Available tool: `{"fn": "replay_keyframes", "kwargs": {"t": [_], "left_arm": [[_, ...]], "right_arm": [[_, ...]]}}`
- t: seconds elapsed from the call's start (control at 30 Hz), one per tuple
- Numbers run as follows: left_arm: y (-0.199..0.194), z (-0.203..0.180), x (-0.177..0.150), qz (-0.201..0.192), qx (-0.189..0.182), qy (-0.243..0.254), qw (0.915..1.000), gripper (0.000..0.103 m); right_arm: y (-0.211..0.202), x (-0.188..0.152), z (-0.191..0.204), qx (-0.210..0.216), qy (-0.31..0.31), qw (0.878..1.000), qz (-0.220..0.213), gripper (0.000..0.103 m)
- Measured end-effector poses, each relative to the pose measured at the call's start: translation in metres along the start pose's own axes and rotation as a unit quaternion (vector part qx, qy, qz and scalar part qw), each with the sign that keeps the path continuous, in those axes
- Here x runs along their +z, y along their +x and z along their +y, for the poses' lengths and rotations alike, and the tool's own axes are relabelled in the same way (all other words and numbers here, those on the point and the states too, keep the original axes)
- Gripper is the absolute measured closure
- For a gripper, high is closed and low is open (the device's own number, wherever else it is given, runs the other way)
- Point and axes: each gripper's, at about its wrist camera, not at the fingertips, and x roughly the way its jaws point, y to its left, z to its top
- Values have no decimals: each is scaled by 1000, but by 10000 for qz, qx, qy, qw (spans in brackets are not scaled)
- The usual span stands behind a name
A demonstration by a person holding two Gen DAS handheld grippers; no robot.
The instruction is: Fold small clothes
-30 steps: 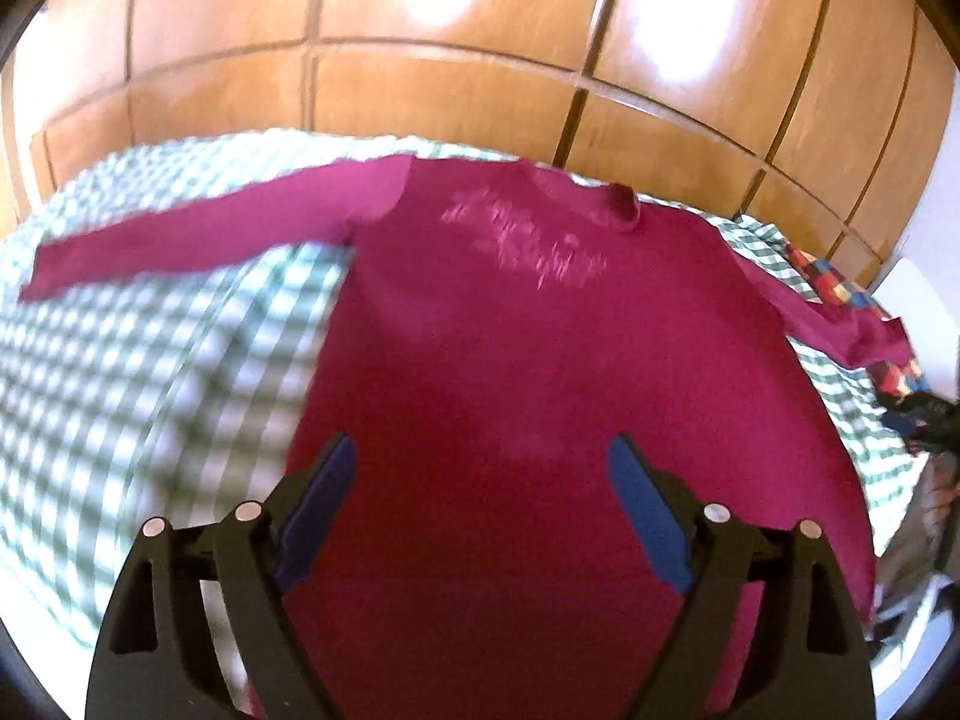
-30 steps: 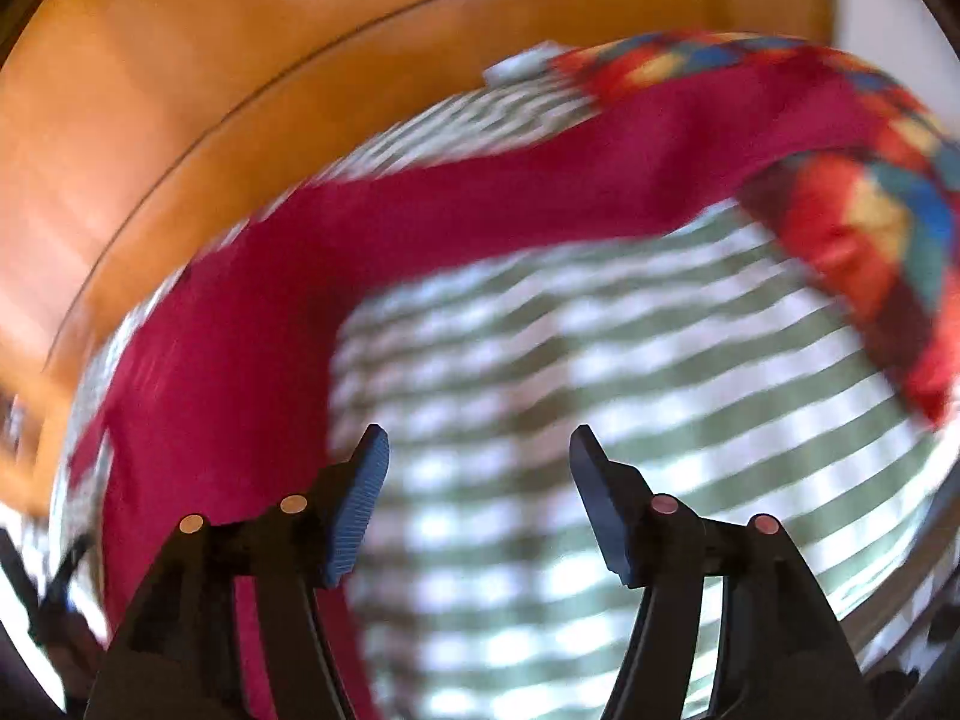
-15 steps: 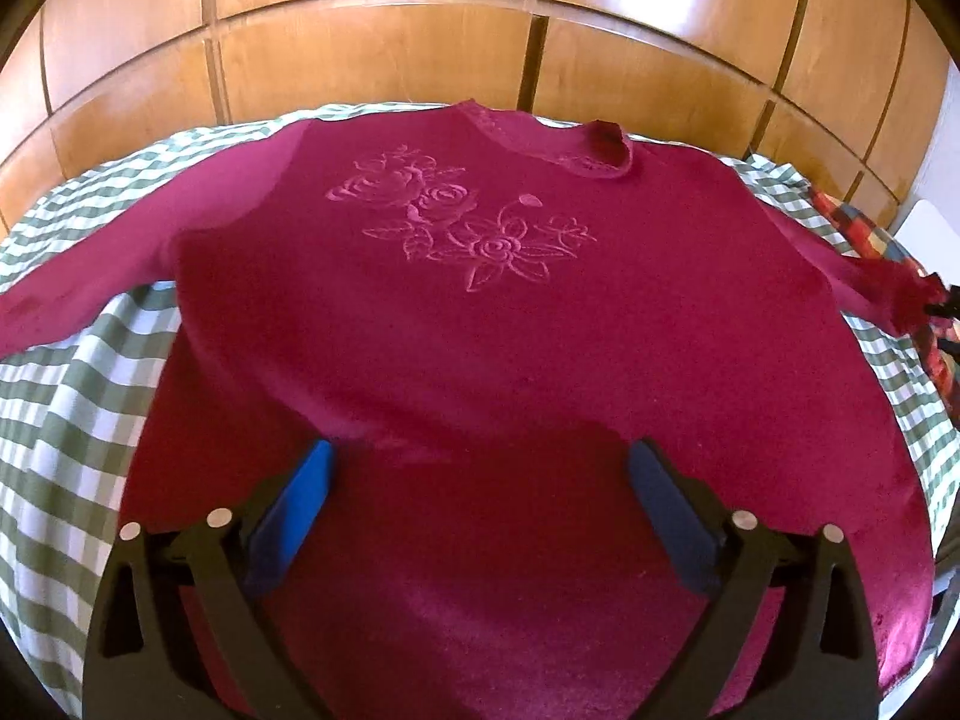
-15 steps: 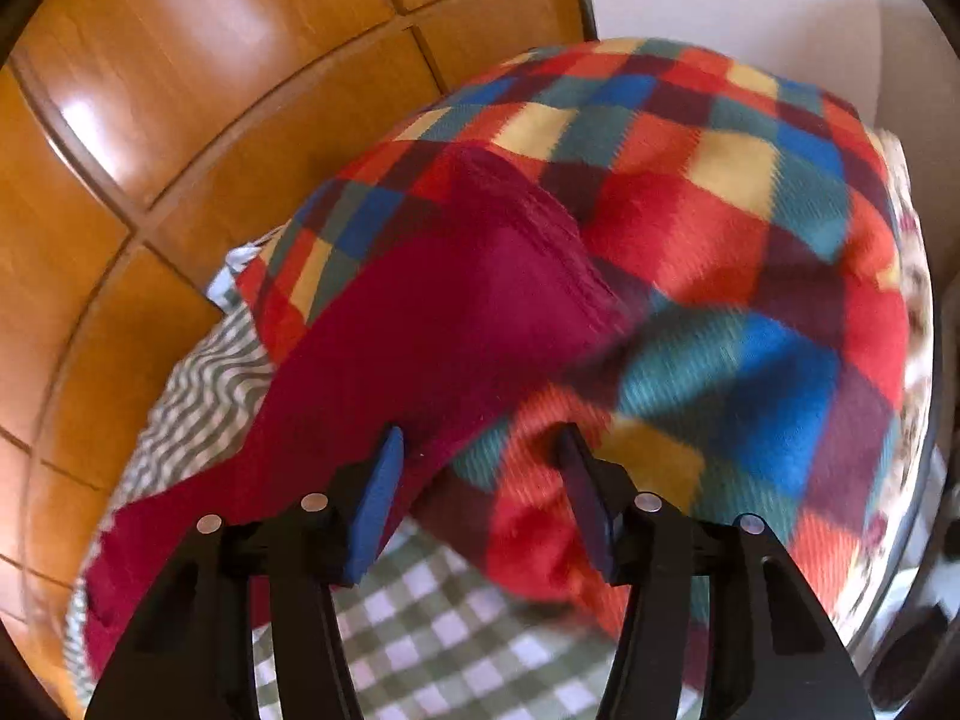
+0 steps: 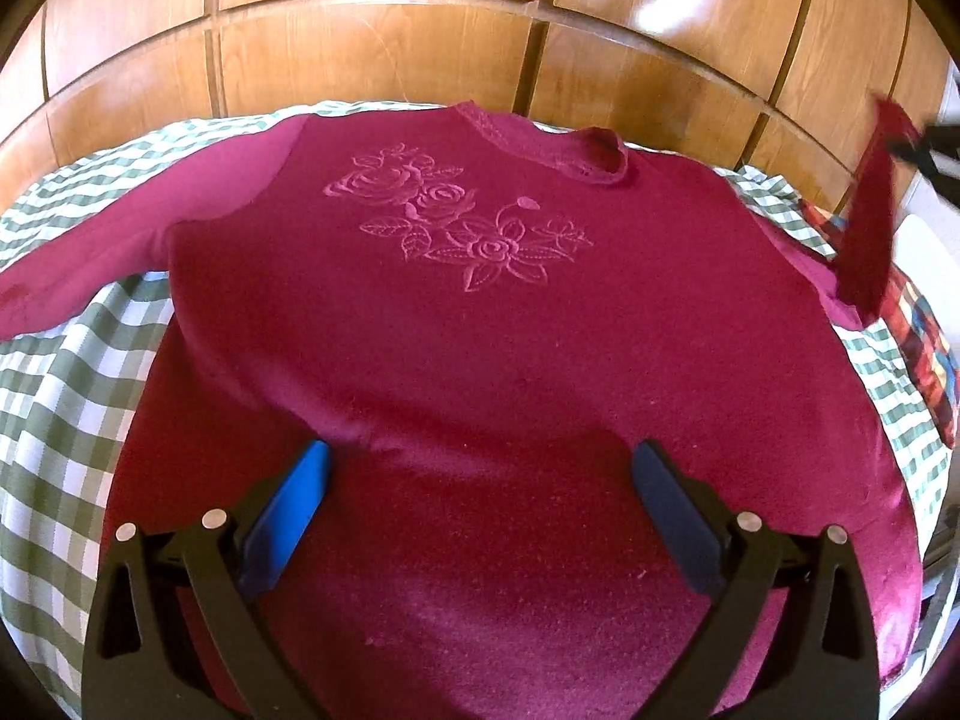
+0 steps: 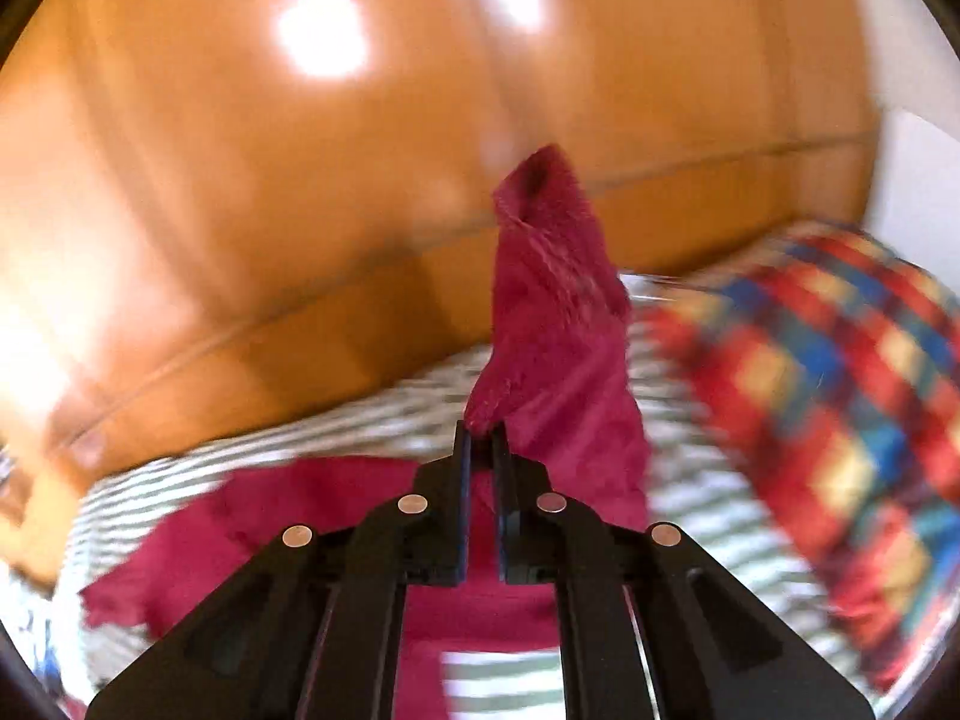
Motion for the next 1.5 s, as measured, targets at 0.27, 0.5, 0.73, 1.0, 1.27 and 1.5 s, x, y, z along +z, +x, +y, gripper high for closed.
{"fn": "replay_keyframes", "kwargs": {"t": [0.27, 0.5, 0.73, 1.0, 1.27, 1.5], "left_arm": [[-7, 7, 4, 61, -290, -68, 9995, 6], [-17, 38, 35, -15, -782, -656, 9948, 36], [9, 57, 94, -231, -953, -1251, 9873, 36], [78, 29, 166, 40, -607, -854, 9945, 36], [88, 7, 193, 74, -733, -686, 9949, 98], [-4, 47, 176, -786, -987, -1009, 9869, 99]], "right_arm": [[41, -29, 135, 1752, -841, 9802, 391, 54], [30, -65, 73, 1293, -310, 9901, 446, 36], [23, -129, -19, 589, 467, 9929, 922, 36], [16, -172, -55, 309, 829, 9900, 1100, 36], [39, -160, -55, -404, 600, 9921, 1025, 36], [49, -155, -52, -414, 768, 9919, 927, 36]]}}
